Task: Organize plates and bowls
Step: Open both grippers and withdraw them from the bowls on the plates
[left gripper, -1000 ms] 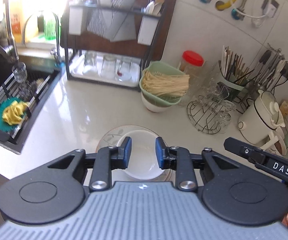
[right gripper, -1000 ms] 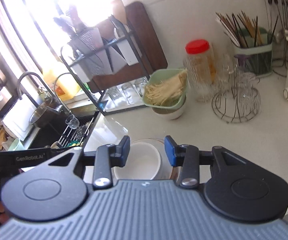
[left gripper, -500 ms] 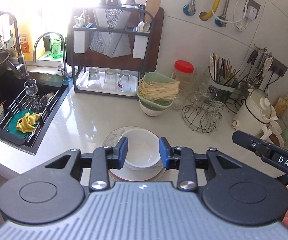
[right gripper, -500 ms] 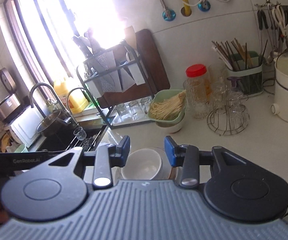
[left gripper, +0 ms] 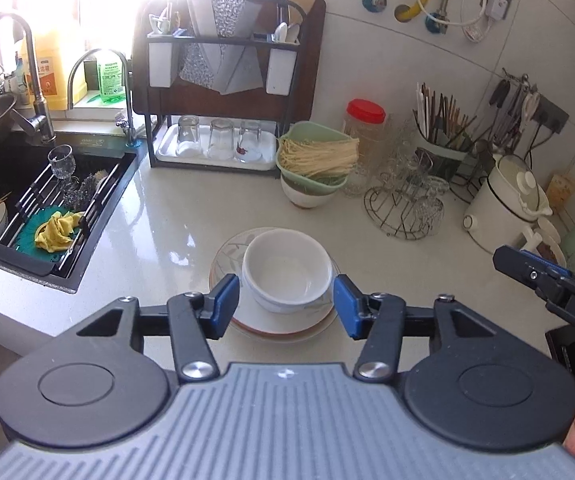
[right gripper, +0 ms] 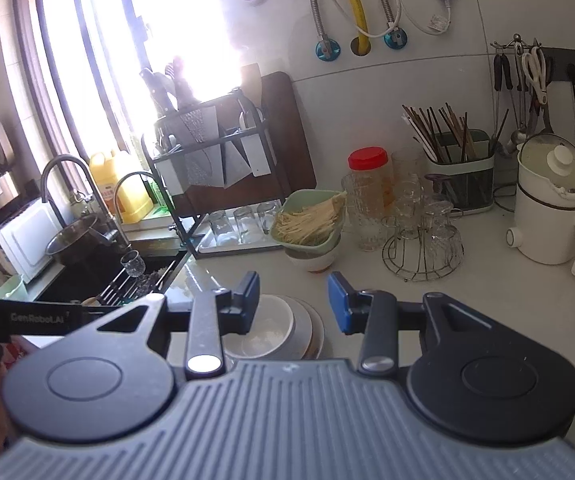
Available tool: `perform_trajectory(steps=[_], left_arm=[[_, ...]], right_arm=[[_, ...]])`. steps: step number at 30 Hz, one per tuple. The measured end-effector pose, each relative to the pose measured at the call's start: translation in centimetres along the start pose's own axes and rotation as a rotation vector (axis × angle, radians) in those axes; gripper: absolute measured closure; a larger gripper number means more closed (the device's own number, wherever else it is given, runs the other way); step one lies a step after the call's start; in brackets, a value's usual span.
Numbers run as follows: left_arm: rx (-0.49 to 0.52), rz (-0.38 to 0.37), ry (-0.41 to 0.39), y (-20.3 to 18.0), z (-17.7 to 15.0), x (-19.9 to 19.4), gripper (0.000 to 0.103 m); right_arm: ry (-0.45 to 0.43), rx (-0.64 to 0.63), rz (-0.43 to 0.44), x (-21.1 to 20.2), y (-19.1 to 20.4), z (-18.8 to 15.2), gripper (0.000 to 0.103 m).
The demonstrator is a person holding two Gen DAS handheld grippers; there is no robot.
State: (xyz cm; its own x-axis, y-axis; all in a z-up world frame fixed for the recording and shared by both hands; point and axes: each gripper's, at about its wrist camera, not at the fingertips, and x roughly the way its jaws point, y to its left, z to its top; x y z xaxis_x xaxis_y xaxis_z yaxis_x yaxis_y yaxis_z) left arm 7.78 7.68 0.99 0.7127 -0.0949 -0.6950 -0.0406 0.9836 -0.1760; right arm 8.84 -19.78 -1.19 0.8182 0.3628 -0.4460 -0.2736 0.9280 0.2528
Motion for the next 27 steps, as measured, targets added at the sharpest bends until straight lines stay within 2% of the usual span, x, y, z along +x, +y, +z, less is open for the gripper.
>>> perform_trajectory(steps=[5,12,17,20,25,26,27], left_arm=[[0.023,-0.017,0.019,1.2,-0.8,-0.2,0.043],[0.005,-0.024,0.071,3.3,-3.2,-0.9,0.042],[-0.011,-0.036,0.075,4.2,-3.7,-1.5,0.04],[-0.03,-0.046,0.075,4.7,-3.5,-1.7,0.035],[0.005,-0.029,0.068,4.6,-3.3,-2.2,0.026],[0.004,-0.031,0.068,4.7,-3.3,-2.2,0.02],[0.006,-0.04,0.066,4.7,-3.2,-2.2,0.013]], right_arm=[[0.032,0.007,-0.017,-0.5,1.4,-1.5,0.061],[0.046,-0.002,-0.044,-1.3,3.5,-3.2,0.061],[0.099,-0.02,-0.065,-1.1,4.2,-4.1,0.061],[0.106,-0.033,-0.07,-1.2,4.5,-4.1,0.062],[0.108,-0.02,-0.081,-1.2,4.5,-3.9,0.062],[0.107,-0.018,-0.083,-1.3,4.5,-3.8,0.059],[0.103,-0.016,-0.087,-1.3,4.5,-3.8,0.051]])
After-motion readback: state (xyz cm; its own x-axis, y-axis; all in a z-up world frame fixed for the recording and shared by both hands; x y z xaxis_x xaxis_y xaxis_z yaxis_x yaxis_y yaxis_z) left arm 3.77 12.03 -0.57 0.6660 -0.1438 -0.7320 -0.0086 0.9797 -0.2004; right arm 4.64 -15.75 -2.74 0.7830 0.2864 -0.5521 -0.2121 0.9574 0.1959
